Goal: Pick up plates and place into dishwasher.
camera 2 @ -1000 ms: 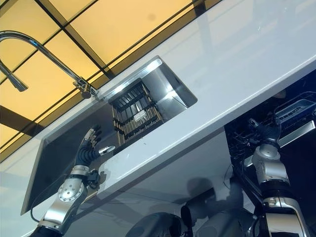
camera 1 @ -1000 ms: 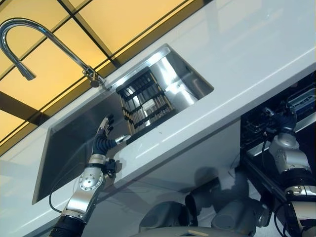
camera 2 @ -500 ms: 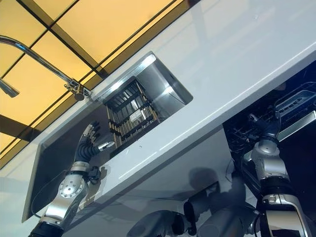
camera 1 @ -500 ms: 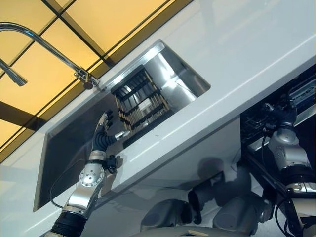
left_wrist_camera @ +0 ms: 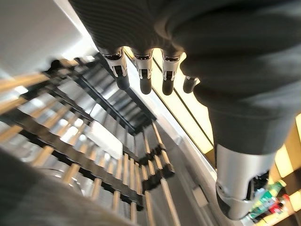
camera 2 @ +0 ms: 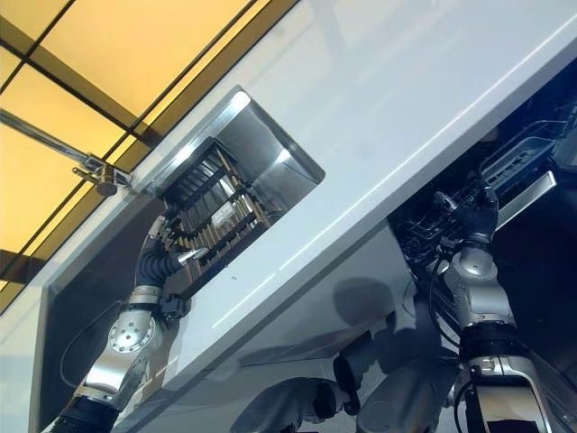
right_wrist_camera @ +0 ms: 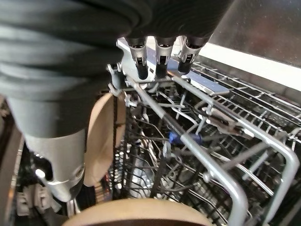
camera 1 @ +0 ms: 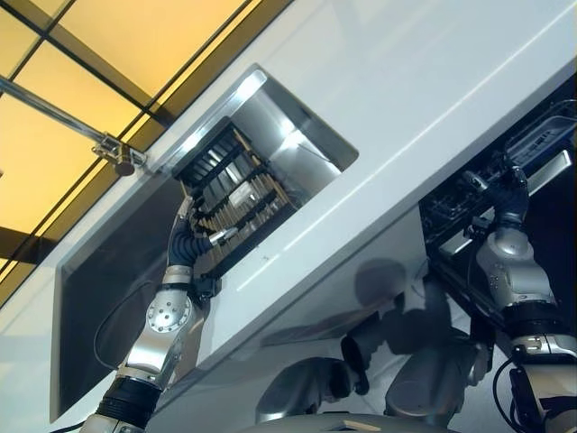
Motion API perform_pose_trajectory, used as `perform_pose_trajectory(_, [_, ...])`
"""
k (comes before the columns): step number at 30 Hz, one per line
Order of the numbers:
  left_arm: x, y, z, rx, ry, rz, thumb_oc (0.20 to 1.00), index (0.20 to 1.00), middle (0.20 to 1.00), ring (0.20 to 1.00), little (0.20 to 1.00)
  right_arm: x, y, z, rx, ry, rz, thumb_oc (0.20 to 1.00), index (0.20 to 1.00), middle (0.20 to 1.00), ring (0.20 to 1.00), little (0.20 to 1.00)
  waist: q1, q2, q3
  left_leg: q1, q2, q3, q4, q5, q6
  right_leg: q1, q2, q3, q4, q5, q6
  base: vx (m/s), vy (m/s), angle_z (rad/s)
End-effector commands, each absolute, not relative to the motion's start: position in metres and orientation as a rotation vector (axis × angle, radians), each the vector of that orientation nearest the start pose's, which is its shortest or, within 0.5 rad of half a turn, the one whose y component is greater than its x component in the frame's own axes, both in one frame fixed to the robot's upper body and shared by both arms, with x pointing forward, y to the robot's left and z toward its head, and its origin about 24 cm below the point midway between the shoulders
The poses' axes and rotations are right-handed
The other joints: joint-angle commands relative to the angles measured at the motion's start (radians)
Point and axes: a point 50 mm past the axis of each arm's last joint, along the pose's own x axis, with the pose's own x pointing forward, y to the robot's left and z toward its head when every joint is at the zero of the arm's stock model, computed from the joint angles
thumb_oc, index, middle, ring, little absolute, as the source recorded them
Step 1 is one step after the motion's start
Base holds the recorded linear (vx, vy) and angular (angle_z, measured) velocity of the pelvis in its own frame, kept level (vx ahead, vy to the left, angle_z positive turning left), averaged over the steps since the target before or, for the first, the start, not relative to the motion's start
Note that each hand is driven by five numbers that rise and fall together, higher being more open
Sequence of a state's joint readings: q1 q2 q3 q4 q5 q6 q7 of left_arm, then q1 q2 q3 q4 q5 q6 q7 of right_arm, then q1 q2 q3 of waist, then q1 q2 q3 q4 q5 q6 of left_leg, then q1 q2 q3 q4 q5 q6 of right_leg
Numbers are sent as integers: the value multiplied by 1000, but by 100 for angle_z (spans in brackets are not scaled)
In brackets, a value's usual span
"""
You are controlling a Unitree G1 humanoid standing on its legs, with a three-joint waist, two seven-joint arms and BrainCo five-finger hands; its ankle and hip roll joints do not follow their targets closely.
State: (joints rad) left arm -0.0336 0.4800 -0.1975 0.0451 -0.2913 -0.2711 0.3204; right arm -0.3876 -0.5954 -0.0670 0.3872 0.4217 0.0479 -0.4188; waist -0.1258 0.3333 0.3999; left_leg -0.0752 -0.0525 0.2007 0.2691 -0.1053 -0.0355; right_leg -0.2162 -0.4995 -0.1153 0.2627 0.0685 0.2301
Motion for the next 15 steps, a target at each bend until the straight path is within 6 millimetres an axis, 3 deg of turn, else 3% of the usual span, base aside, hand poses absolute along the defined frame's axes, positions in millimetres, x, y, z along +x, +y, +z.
perform_pose_trajectory(1, [252, 212, 95, 118, -356, 180, 1000, 1000, 1000, 1000, 1000, 304, -303, 140, -129, -203, -587, 1000, 1000, 1000, 1000, 1000, -13, 13, -32, -32, 19, 20, 8, 4, -7, -47, 31, 78, 16, 19, -90, -31, -67, -17])
perform_pose_trajectory(7, [252, 210, 93, 115, -355, 194, 1000, 1000, 1000, 1000, 1000, 291, -308, 133, -234, -182, -673, 1000, 1000, 1000, 1000, 1000, -45, 9, -36, -17, 31, 24, -12, 13, -9, -56, 65, 102, 19, 0, -88, -16, -55, -13])
perform_pose_trajectory(15, [252, 207, 92, 115, -362, 200, 1000, 1000, 1000, 1000, 1000, 284, -315, 141, -297, -193, -759, 1000, 1000, 1000, 1000, 1000, -69, 12, -37, -6, 46, 33, -30, 28, -13, -65, 103, 116, 30, -30, -89, -26, -54, -14])
